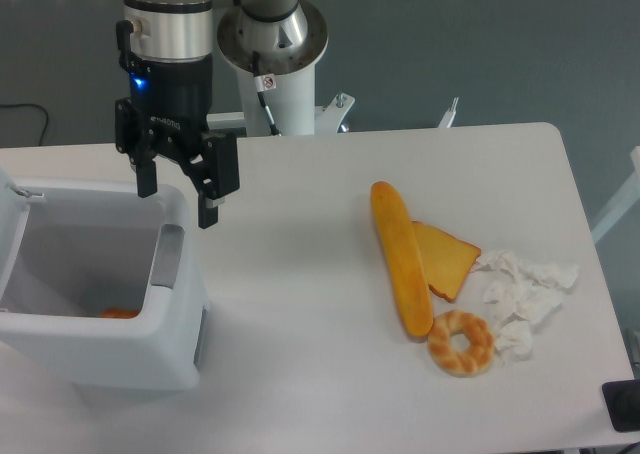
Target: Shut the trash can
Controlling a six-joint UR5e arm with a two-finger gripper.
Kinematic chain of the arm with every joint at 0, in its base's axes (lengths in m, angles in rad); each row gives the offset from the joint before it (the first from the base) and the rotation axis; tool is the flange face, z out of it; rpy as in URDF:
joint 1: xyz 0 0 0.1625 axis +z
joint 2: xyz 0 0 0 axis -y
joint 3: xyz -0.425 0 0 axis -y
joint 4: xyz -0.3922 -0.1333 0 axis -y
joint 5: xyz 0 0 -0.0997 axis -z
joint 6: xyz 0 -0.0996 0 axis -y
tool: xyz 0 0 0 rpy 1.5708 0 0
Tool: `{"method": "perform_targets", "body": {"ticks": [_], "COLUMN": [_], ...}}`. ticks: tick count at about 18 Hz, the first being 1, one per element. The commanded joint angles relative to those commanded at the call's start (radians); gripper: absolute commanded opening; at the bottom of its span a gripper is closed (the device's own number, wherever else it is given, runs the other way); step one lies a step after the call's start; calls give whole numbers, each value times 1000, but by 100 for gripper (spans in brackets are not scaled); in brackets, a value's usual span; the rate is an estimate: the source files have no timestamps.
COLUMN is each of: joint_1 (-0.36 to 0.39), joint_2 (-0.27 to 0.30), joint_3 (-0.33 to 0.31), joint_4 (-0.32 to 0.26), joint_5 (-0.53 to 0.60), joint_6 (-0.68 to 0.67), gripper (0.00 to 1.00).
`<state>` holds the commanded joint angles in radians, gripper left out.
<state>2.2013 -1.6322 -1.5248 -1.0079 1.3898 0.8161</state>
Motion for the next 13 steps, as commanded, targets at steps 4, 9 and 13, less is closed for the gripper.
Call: {"method": "perform_targets", "body": {"ticks": [4,9,13], "joint_1": [3,9,6], "joint_2": [0,2,17], "joint_3": [8,11,6], "joint_4": [-3,-2,-3], "joint_5": [-2,-5,-5], "joint_6": [-3,-2,-6], "gripper": [100,100,100]}}
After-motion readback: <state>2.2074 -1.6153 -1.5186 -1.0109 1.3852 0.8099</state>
